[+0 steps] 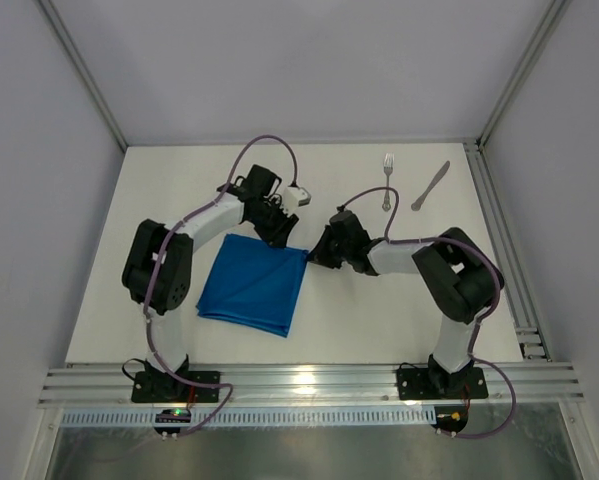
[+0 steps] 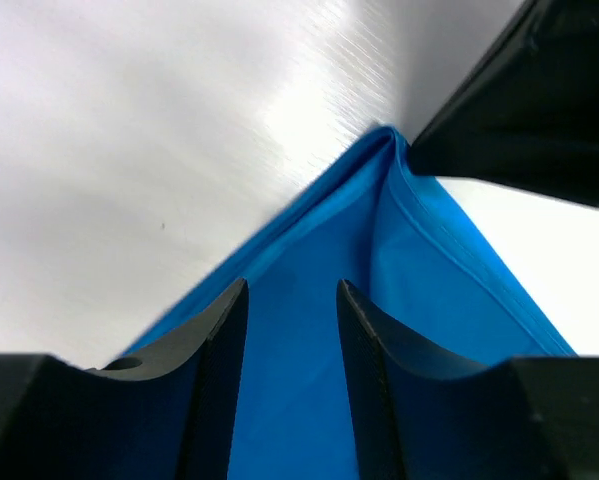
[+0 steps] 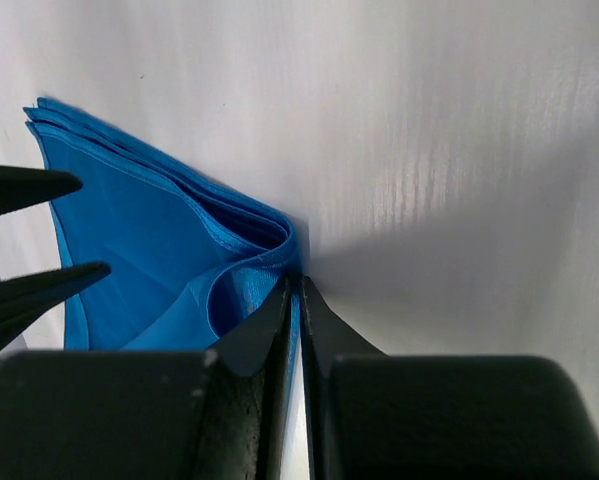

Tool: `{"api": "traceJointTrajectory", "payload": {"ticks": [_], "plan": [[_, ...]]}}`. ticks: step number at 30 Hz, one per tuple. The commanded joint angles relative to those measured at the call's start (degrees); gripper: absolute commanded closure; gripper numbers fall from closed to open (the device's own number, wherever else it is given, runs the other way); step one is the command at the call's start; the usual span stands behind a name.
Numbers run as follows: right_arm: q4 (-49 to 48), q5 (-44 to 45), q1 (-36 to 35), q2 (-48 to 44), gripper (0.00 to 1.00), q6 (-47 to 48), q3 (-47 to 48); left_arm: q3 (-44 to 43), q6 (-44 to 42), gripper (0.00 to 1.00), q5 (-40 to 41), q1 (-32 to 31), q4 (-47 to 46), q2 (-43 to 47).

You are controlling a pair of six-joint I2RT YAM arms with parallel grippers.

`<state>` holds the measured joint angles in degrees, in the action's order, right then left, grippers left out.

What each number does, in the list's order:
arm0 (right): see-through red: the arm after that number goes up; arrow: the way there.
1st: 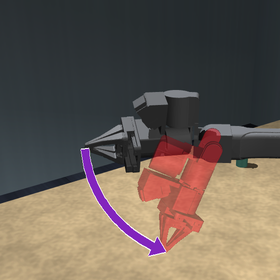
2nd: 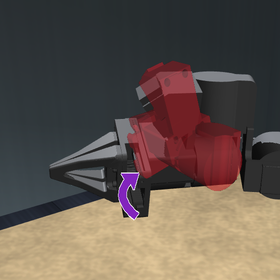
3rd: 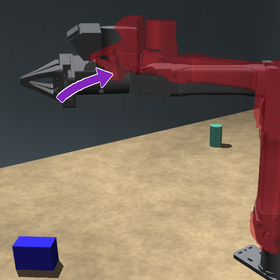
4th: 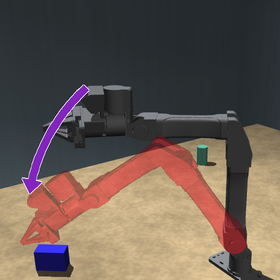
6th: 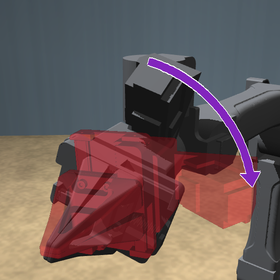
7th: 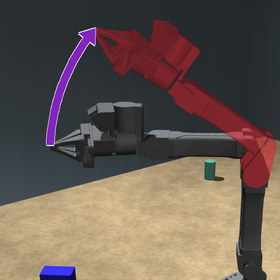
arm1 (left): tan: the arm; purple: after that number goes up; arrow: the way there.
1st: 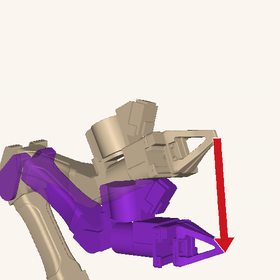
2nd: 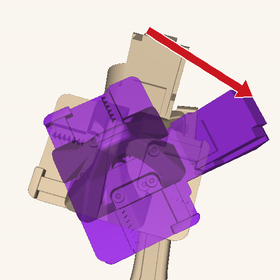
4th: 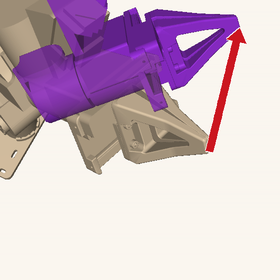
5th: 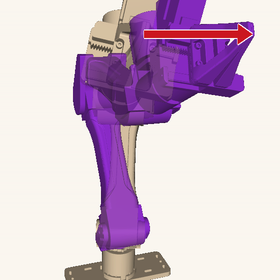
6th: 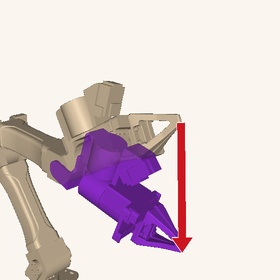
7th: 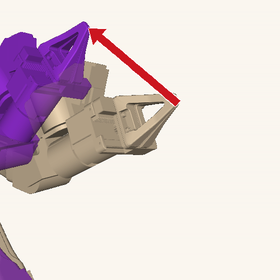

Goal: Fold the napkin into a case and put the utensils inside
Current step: Move the upper triangle-folded napkin to the center of the board.

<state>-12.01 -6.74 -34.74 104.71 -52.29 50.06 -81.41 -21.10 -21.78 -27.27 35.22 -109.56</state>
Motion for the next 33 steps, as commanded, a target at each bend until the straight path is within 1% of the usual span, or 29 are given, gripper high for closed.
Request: {"api": "traceJointTrajectory", "payload": {"ticks": [1,6,9,15,22,26,30,33], "plan": [[-1.35,0.42,0.64,2.34,0.90,0.08,2.67,-3.05,3.00,0.58,1.48,-0.33,-4.19,-2.14],[-1.09,-0.64,1.08,4.89,0.94,0.35,6.27,-3.93,3.00,0.59,1.04,-1.47,-5.51,-4.52],[-1.35,-0.46,1.25,5.60,0.95,0.09,6.98,-4.55,2.82,0.59,1.56,-2.35,-5.52,-6.10],[-1.52,-0.73,1.78,6.12,0.96,0.00,7.94,-4.90,2.65,0.62,2.53,-2.88,-5.95,-9.09],[-3.54,-1.34,2.22,6.30,0.96,-1.41,7.51,-4.20,1.15,0.62,2.36,-4.11,-5.52,-8.48],[-4.07,-1.26,2.31,6.47,0.96,-1.67,7.94,-3.85,-0.25,0.63,1.22,-4.55,-4.20,-8.30],[-4.16,-1.87,2.75,7.61,0.96,-2.20,9.44,-3.50,-1.05,0.63,-2.03,-4.64,-3.93,-7.95],[-4.16,-2.05,3.36,8.76,0.96,-2.37,10.58,-3.85,-0.61,0.63,-1.69,-4.64,-4.37,-7.16]]}}
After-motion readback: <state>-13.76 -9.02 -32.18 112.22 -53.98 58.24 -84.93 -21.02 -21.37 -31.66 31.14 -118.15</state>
